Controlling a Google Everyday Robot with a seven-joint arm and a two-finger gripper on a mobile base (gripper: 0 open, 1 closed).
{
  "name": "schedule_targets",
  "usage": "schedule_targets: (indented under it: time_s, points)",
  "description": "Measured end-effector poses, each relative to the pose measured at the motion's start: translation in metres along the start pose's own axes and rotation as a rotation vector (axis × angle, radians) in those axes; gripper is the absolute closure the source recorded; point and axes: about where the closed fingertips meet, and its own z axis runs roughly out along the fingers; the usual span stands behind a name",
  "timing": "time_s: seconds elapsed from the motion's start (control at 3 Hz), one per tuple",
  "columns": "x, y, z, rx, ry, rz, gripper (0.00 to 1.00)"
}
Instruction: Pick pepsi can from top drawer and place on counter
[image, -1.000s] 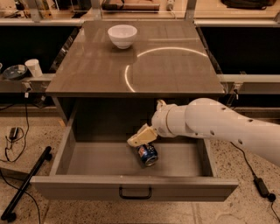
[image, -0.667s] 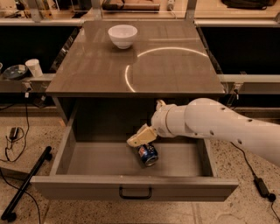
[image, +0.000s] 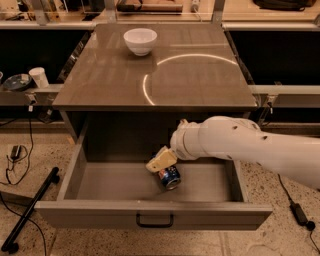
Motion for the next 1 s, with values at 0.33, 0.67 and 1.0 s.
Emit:
schedule_targets:
  time_s: [0.33,0.67,1.0]
  points:
    - [0.004,0.003,0.002,-0.007,-0.002,0.011,0.0]
    - [0.014,0.008,0.006,-0.018,-0.001,0.037,0.0]
    - [0.031,0.017,0.01,-0.034,0.0,0.084,0.0]
